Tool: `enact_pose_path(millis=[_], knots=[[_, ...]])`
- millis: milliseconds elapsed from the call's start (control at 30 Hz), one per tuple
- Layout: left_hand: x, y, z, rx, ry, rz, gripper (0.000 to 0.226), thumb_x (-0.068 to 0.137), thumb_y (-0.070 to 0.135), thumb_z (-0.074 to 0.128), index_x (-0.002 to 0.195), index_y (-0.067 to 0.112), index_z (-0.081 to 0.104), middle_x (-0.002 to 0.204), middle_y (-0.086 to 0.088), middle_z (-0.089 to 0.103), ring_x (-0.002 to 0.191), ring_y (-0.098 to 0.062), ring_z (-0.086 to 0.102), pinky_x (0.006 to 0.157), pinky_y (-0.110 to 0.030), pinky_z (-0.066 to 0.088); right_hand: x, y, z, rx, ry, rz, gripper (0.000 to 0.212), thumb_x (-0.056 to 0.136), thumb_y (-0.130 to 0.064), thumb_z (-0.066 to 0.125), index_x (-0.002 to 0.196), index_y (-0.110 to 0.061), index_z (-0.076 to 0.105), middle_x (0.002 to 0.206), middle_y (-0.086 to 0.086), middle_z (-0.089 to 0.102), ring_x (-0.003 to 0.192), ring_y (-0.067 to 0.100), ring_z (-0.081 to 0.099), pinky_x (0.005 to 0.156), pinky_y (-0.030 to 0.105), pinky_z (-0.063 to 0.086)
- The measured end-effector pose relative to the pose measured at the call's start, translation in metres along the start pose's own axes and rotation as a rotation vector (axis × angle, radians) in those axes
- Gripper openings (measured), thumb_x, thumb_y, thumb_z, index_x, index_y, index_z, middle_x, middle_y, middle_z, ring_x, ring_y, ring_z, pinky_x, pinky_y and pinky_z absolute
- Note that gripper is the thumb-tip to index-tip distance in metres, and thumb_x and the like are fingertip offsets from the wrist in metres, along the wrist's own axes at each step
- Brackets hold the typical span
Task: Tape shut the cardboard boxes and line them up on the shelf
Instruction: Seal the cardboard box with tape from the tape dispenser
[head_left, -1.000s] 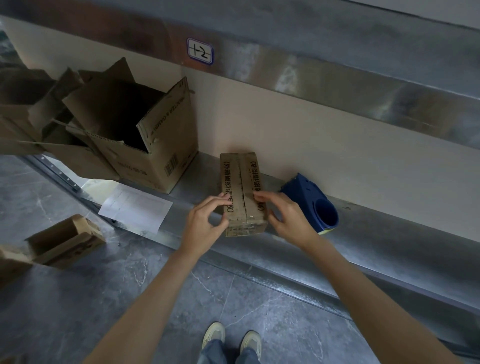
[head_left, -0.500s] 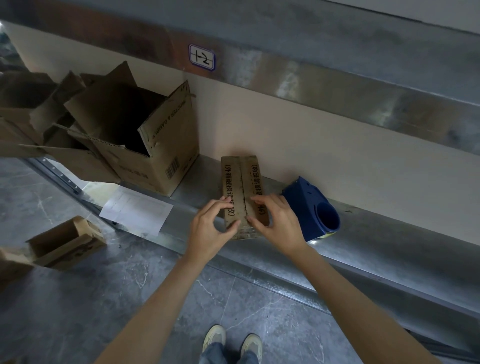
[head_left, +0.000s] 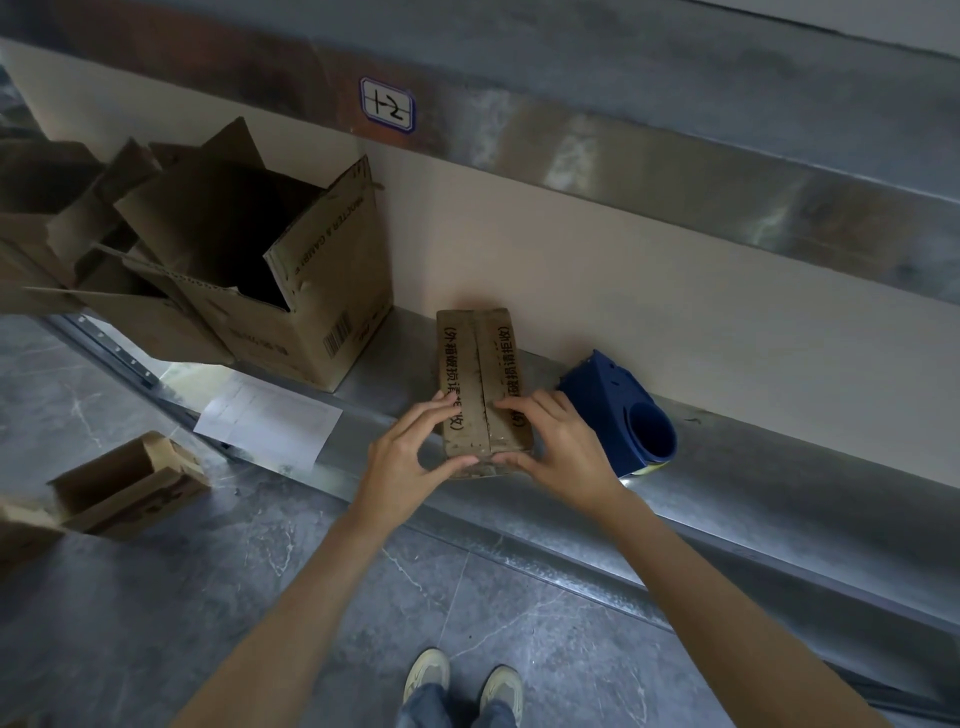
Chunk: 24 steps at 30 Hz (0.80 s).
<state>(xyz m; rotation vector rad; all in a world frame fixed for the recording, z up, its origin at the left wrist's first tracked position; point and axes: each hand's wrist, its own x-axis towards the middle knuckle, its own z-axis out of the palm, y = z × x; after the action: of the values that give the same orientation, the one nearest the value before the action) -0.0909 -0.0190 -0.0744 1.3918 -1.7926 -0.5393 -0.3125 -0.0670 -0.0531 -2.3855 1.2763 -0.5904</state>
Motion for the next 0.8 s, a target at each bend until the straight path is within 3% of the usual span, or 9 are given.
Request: enact_pose_path(millis=[200, 400, 500, 567, 800], knots=[[0.001, -0.002, 0.002, 0.01, 0.007, -0.001, 0.061, 0.078, 0.049, 0.072, 0.128, 0.016, 0.062, 0.135, 0.013, 0.054, 0.134, -0.001, 0.046, 0.107, -0.015, 0.039, 0.001, 0.001, 0.004, -0.004, 0.04, -0.006, 0.062, 0.078, -0.053, 0.072, 0.13, -0.024, 0.054, 0.121, -0.006, 0.057, 0.111, 0.015, 0.047, 0.079, 0.033, 0.053], [0.002, -0.004, 0.0, 0.002, 0.003, 0.002, 0.062, 0.076, 0.044, 0.077, 0.128, 0.014, 0.062, 0.136, 0.009, 0.057, 0.133, -0.003, 0.047, 0.101, -0.033, 0.052, 0.0, 0.0, 0.004, -0.026, 0.029, -0.01, 0.06, 0.08, -0.053, 0.071, 0.129, -0.025, 0.055, 0.121, -0.007, 0.056, 0.11, 0.012, 0.046, 0.075, 0.029, 0.052], [0.003, -0.008, -0.004, -0.029, -0.05, -0.001, 0.063, 0.077, 0.047, 0.074, 0.131, 0.016, 0.061, 0.139, 0.013, 0.054, 0.135, 0.0, 0.044, 0.105, -0.036, 0.049, 0.002, 0.01, -0.007, 0.013, -0.055, -0.048, 0.059, 0.082, -0.046, 0.071, 0.134, -0.024, 0.053, 0.123, -0.005, 0.056, 0.108, 0.006, 0.04, 0.079, 0.032, 0.051], [0.004, -0.008, -0.004, -0.04, -0.044, -0.022, 0.062, 0.077, 0.044, 0.076, 0.131, 0.017, 0.061, 0.139, 0.013, 0.054, 0.135, 0.001, 0.044, 0.104, -0.037, 0.049, 0.002, 0.01, -0.007, -0.01, -0.055, -0.084, 0.053, 0.084, -0.039, 0.072, 0.132, -0.022, 0.056, 0.124, -0.003, 0.056, 0.109, 0.011, 0.043, 0.079, 0.033, 0.052], [0.003, -0.006, -0.004, -0.062, -0.054, -0.042, 0.061, 0.076, 0.03, 0.082, 0.131, 0.016, 0.059, 0.139, 0.014, 0.052, 0.135, 0.004, 0.042, 0.112, -0.018, 0.034, 0.002, 0.01, -0.01, 0.047, -0.068, -0.053, 0.059, 0.077, -0.032, 0.079, 0.131, -0.02, 0.058, 0.125, -0.002, 0.058, 0.113, 0.015, 0.049, 0.089, 0.037, 0.05]])
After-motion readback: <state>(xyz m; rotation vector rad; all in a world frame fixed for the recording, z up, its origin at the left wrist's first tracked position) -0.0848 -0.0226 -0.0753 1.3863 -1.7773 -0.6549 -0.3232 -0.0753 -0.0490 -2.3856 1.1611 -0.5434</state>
